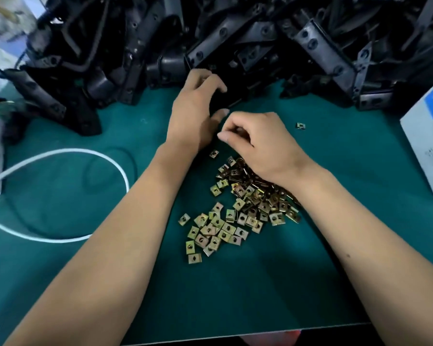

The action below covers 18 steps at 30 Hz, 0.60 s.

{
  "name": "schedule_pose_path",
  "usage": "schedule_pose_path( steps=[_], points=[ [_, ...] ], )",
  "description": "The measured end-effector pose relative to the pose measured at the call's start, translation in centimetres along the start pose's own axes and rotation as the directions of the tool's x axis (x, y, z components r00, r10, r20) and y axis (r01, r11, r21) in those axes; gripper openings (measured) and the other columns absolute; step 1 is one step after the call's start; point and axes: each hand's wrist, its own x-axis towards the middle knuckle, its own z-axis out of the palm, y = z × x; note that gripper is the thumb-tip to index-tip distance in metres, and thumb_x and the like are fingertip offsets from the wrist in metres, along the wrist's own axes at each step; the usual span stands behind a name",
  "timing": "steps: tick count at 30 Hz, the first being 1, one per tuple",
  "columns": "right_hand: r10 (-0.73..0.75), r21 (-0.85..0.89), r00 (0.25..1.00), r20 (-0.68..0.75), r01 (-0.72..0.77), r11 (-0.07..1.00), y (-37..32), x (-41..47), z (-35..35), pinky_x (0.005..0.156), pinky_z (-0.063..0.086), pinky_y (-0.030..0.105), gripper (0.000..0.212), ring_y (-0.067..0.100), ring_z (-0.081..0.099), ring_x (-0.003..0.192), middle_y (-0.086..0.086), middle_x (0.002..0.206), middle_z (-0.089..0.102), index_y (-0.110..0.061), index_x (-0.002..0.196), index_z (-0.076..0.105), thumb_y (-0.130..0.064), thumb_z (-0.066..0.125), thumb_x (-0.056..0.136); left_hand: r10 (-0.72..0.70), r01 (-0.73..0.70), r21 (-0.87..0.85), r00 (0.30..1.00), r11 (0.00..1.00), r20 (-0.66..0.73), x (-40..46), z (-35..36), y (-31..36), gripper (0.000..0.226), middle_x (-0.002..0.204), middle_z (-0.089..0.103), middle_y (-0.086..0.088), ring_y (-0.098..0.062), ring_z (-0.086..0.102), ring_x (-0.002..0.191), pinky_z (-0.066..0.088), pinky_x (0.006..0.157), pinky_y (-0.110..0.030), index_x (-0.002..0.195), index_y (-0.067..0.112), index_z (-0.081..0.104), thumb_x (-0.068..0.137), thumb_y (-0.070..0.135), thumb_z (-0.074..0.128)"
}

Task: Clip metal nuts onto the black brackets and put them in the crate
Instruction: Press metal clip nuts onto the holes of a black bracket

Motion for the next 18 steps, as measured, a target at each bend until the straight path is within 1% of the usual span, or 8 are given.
schedule_pose_path(
  steps=[2, 5, 7, 9, 11, 12, 15, 18],
  points=[
    [-0.016, 0.06, 0.999, -0.035, 0.018, 0.998, 0.1, 0.0, -0.1, 0.062, 0.043, 0.022, 0.019, 0.008, 0.06, 0.065, -0.01, 0.07, 0.066, -0.01, 0.09, 0.074, -0.023, 0.066, 0.101, 0.013, -0.013, 0.004, 0.992, 1.0, -0.122, -0.1, -0.1, 0.5, 0.023, 0.118, 0.056, -0.005, -0.013, 0.054, 0.097, 0.047, 0.083, -0.029, 0.099, 0.01, 0.066, 0.079, 0.011, 0.076],
    [0.025, 0.189, 0.996, -0.083, -0.009, 0.982, 0.4, 0.0, -0.2, 0.056, 0.04, 0.01, 0.016, 0.001, 0.059, 0.054, -0.022, 0.059, 0.061, -0.01, 0.09, 0.076, -0.021, 0.068, 0.1, -0.062, 0.024, -0.109, 0.93, 0.994, -0.362, -0.3, -0.8, 0.9, 0.015, 0.099, 0.063, -0.007, -0.015, 0.058, 0.087, 0.048, 0.077, -0.024, 0.088, 0.004, 0.064, 0.084, 0.014, 0.074],
    [0.083, 0.311, 0.99, -0.117, -0.043, 0.949, 0.7, 0.2, -0.4, 0.051, 0.042, 0.014, 0.014, 0.004, 0.056, 0.05, -0.016, 0.059, 0.061, -0.011, 0.09, 0.075, -0.021, 0.07, 0.099, -0.201, 0.071, -0.279, 0.859, 0.958, -0.471, -0.7, -1.5, 1.1, 0.017, 0.095, 0.069, -0.003, -0.014, 0.065, 0.088, 0.053, 0.081, -0.027, 0.093, 0.005, 0.062, 0.087, 0.017, 0.074],
    [0.135, 0.418, 0.983, -0.121, -0.073, 0.906, 1.0, 0.3, -0.6, 0.05, 0.046, 0.024, 0.013, 0.011, 0.057, 0.055, -0.006, 0.065, 0.062, -0.009, 0.092, 0.074, -0.02, 0.07, 0.098, -0.409, 0.121, -0.49, 0.736, 0.863, -0.54, -0.9, -2.0, 0.7, 0.018, 0.094, 0.074, -0.005, -0.017, 0.071, 0.09, 0.057, 0.084, -0.033, 0.095, 0.011, 0.06, 0.087, 0.015, 0.075],
    [0.175, 0.504, 0.98, -0.093, -0.105, 0.857, 1.3, 0.4, -0.9, 0.052, 0.047, 0.024, 0.011, 0.013, 0.058, 0.061, -0.001, 0.069, 0.063, -0.004, 0.094, 0.074, -0.014, 0.07, 0.098, -0.655, 0.157, -0.717, 0.571, 0.679, -0.495, -1.0, -2.4, -0.3, 0.025, 0.097, 0.075, -0.015, -0.027, 0.073, 0.096, 0.058, 0.09, -0.038, 0.096, 0.014, 0.057, 0.084, 0.015, 0.079],
    [0.184, 0.528, 0.98, -0.075, -0.118, 0.841, 1.4, 0.4, -1.0, 0.053, 0.048, 0.023, 0.01, 0.012, 0.059, 0.063, -0.001, 0.07, 0.064, -0.003, 0.095, 0.074, -0.011, 0.069, 0.098, -0.741, 0.166, -0.801, 0.522, 0.575, -0.423, -1.0, -2.6, -1.0, 0.03, 0.101, 0.074, -0.021, -0.033, 0.072, 0.103, 0.058, 0.094, -0.04, 0.097, 0.013, 0.057, 0.082, 0.015, 0.082],
    [0.19, 0.542, 0.982, -0.013, -0.153, 0.826, 1.9, 0.4, -1.3, 0.06, 0.05, 0.022, 0.008, 0.012, 0.067, 0.071, -0.002, 0.076, 0.07, -0.003, 0.1, 0.074, -0.002, 0.067, 0.096, -0.816, 0.229, -0.9, 0.542, 0.371, -0.199, -1.4, -3.1, -2.6, 0.042, 0.117, 0.068, -0.026, -0.036, 0.069, 0.114, 0.056, 0.102, -0.039, 0.104, 0.009, 0.058, 0.076, 0.006, 0.089],
    [0.196, 0.496, 0.981, 0.011, -0.175, 0.85, 2.2, 0.4, -1.6, 0.071, 0.055, 0.021, 0.017, 0.011, 0.072, 0.081, -0.001, 0.086, 0.076, -0.008, 0.102, 0.076, 0.003, 0.072, 0.091, -0.815, 0.223, -0.92, 0.56, 0.322, -0.149, -2.1, -3.6, -3.1, 0.035, 0.091, 0.067, -0.008, -0.016, 0.067, 0.081, 0.056, 0.097, -0.029, 0.105, 0.006, 0.061, 0.08, -0.004, 0.084]
  ],
)
